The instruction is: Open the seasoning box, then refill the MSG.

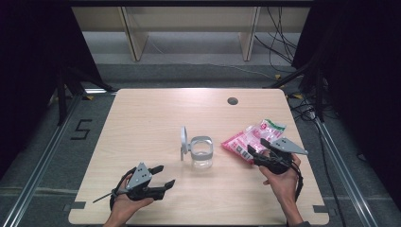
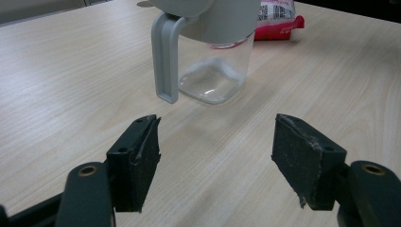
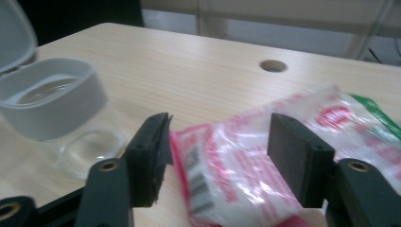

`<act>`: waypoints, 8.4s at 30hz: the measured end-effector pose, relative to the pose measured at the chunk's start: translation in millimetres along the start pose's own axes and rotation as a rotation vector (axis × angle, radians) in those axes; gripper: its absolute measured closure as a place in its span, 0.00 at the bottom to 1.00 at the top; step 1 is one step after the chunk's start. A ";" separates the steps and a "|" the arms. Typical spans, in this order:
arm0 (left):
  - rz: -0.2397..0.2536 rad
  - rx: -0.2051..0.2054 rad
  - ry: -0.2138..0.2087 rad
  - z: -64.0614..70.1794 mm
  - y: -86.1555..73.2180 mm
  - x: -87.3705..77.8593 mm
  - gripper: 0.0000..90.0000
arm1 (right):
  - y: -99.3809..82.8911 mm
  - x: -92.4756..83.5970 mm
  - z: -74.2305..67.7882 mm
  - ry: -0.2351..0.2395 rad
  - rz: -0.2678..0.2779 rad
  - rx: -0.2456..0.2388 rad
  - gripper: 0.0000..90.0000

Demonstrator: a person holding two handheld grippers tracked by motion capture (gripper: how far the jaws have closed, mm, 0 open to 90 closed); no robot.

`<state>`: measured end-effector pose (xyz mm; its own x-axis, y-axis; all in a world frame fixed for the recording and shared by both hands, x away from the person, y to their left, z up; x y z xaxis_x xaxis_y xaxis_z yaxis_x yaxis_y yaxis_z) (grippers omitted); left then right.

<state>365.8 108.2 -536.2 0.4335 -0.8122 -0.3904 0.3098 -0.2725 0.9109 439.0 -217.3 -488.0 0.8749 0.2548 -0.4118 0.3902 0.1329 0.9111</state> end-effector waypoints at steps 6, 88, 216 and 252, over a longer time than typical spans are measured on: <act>-0.001 -0.010 0.000 -2.1 -2.3 0.5 0.35 | -7.4 -0.9 18.2 -0.084 -0.025 0.054 0.35; -0.006 -0.018 -0.003 -2.5 -5.5 3.2 0.34 | -35.7 91.8 61.5 -0.069 -0.157 0.341 0.82; 0.115 0.132 0.028 74.6 59.4 157.8 0.89 | 111.2 -25.6 -104.8 0.318 0.133 -0.113 1.00; 0.215 0.067 0.039 80.6 69.9 174.1 0.89 | 123.0 0.6 -118.9 0.275 0.100 -0.170 1.00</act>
<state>394.8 -93.9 -529.7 0.5165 -0.8349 -0.1901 0.1503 -0.1302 0.9800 453.3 -86.9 -378.1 0.7869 0.5207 -0.3311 0.2331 0.2459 0.9408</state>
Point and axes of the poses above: each handheld gripper's, and its own axes: x roughly forward along the jaws, y roughly out of its top, z roughly to its right, the point moved 9 cm from there along x, roughly forward along the jaws, and after that the axes turned 12 degrees about -y, right-handed, at the moved point
